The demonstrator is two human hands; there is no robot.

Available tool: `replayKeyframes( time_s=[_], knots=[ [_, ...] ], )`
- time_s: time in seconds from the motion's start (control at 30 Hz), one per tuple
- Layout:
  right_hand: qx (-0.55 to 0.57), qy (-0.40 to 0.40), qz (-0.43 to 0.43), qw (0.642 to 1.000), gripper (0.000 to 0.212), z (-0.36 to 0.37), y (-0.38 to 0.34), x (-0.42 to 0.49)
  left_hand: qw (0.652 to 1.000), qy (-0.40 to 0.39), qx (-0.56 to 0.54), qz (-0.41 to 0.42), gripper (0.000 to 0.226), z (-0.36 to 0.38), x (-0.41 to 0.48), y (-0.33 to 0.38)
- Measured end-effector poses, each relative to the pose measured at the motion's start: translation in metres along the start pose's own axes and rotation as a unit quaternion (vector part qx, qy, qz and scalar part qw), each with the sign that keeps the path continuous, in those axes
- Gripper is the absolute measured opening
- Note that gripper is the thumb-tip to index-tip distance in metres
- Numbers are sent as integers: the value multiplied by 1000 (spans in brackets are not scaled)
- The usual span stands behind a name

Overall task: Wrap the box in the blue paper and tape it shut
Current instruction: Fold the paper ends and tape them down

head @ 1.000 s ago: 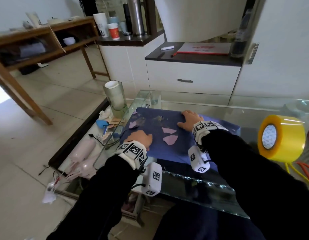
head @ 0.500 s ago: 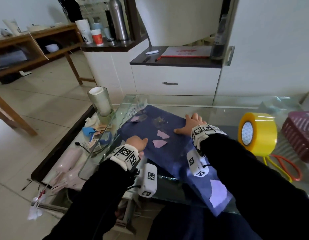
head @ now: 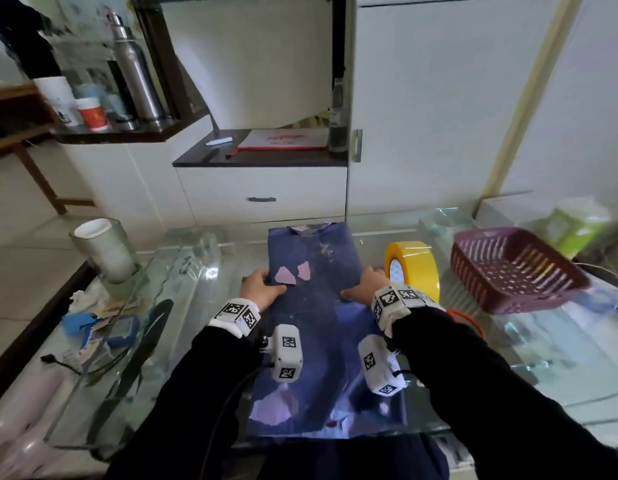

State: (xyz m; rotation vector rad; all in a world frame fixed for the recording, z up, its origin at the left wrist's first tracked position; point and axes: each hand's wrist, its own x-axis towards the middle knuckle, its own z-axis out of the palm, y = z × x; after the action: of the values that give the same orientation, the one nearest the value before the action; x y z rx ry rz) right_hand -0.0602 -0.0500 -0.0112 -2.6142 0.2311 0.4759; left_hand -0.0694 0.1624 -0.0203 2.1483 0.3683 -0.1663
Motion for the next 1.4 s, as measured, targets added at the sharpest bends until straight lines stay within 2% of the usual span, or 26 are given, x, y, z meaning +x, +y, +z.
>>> replayKeyframes(
  time_s=[0.13,0.27,0.3,0.37,0.43,0.73,0.93,1.0,1.1,1.23,1.4],
  knots=[
    [19,1,-16,1000,69,5,3,-5,1000,-4,-8,10,49,5,14,-22],
    [39,12,-5,999,73,2,10,-6,1000,-28,3,10,74,16,30,-38],
    [41,12,-1,999,73,2,12,-7,999,-35,9,10,73,16,18,-31],
    [47,12,3,999,76,1,15,-10,999,-41,24,-1,54,16,-7,-18],
    [55,8,7,998,75,1,16,-12,998,-40,47,-11,48,20,-18,-16],
    [88,28,33,995,79,7,25,-19,995,-9,100,-27,53,41,-26,-4],
    [83,42,28,995,73,2,40,-25,987,-34,138,-81,74,53,-23,3],
    [93,45,37,994,78,1,44,-25,987,-38,125,-92,80,57,-21,7],
    [98,82,47,991,88,-10,48,-27,989,-43,112,-84,73,64,-18,17],
    [-18,149,-47,988,81,-44,55,-27,988,-59,140,-43,61,78,-19,40],
    [-74,140,-131,979,63,-74,52,-21,988,-73,134,22,64,97,-19,67]
  ],
)
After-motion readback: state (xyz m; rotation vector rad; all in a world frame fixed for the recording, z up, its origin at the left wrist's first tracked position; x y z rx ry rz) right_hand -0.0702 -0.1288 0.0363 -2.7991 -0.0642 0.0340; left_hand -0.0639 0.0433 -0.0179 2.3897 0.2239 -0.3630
